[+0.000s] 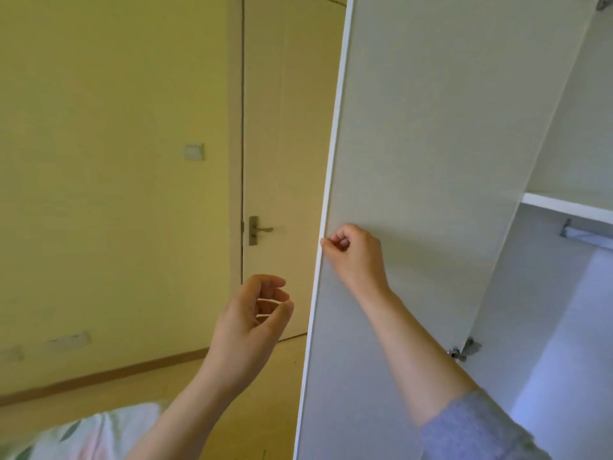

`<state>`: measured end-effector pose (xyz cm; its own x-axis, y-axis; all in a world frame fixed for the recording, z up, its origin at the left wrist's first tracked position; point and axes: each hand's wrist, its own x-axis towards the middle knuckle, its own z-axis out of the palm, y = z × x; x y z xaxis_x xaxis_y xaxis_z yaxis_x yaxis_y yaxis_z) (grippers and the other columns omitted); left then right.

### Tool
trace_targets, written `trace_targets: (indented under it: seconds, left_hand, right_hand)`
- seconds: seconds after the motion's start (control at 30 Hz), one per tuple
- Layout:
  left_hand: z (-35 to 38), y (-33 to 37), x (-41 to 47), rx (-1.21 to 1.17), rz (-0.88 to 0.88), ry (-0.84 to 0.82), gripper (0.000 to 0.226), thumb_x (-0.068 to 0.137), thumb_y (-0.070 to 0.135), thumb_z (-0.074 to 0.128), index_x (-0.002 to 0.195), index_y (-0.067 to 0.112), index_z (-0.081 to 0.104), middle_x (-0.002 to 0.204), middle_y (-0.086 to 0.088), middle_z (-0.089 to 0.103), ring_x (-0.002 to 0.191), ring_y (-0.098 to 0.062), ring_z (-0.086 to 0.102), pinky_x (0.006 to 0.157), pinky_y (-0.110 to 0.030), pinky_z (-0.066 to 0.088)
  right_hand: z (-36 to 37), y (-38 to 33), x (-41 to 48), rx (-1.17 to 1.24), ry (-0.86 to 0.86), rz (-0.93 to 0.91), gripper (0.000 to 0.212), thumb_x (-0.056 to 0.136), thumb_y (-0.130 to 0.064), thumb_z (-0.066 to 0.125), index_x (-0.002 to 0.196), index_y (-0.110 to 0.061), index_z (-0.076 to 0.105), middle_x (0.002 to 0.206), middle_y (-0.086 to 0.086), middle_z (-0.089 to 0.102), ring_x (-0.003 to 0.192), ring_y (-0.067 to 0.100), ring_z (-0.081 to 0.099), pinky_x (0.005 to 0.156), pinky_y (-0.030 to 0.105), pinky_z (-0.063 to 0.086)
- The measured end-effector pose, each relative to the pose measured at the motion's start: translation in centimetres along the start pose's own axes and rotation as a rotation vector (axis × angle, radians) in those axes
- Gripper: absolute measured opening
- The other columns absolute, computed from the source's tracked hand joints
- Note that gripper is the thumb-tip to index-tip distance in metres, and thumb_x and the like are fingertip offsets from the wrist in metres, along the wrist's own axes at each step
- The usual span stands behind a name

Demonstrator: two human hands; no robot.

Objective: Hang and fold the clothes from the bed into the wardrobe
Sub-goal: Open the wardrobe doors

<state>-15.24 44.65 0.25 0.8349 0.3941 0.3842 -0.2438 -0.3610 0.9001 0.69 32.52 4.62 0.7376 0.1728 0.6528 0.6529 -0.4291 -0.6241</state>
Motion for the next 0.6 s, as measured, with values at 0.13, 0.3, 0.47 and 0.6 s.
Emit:
trace_targets:
  seconds: [0.13, 0.3, 0.47, 0.6]
  left_hand:
    - [-0.5, -0.7, 0.0, 0.026, -0.011, 0.040, 0.019, 0.091, 0.019, 0.062, 0.105, 0.031, 0.059, 0.096, 0.005, 0.068, 0.081, -0.009, 0.065, 0.061, -0.018, 0.051]
    - [0.3, -0.9, -0.4, 0.041, -0.042, 0.061, 0.018, 0.090, 0.018, 0.062, 0.105, 0.029, 0.060, 0.095, 0.003, 0.068, 0.078, -0.010, 0.065, 0.061, -0.016, 0.050]
    - [1.1, -1.3, -1.0, 0.053, -0.076, 0.105, 0.019, 0.090, 0.015, 0.063, 0.104, 0.028, 0.061, 0.094, 0.004, 0.068, 0.078, -0.010, 0.066, 0.069, -0.026, 0.055]
    - [0.7, -2.5, -1.2, 0.045, -0.112, 0.161, 0.019, 0.090, 0.015, 0.063, 0.104, 0.028, 0.061, 0.093, 0.006, 0.069, 0.078, -0.009, 0.067, 0.072, -0.031, 0.057]
  right_hand:
    - [0.2, 1.5, -0.7, 0.037, 0.013, -0.011, 0.025, 0.085, -0.025, 0.073, 0.069, -0.017, 0.056, 0.061, -0.004, 0.062, 0.058, 0.012, 0.059, 0.057, 0.016, 0.042]
    - [-0.5, 0.9, -1.6, 0.086, -0.046, 0.005, 0.016, 0.087, -0.020, 0.071, 0.078, -0.017, 0.059, 0.070, -0.006, 0.061, 0.063, 0.004, 0.055, 0.058, 0.007, 0.039]
    - [-1.2, 0.2, -4.8, 0.282, -0.097, 0.007, 0.009, 0.089, -0.012, 0.066, 0.089, -0.021, 0.065, 0.082, -0.011, 0.065, 0.075, -0.002, 0.058, 0.065, 0.005, 0.043]
    - [0.1, -0.1, -7.0, 0.376, -0.163, 0.011, 0.015, 0.090, -0.010, 0.064, 0.085, -0.024, 0.065, 0.080, -0.012, 0.066, 0.076, 0.000, 0.060, 0.065, 0.006, 0.044]
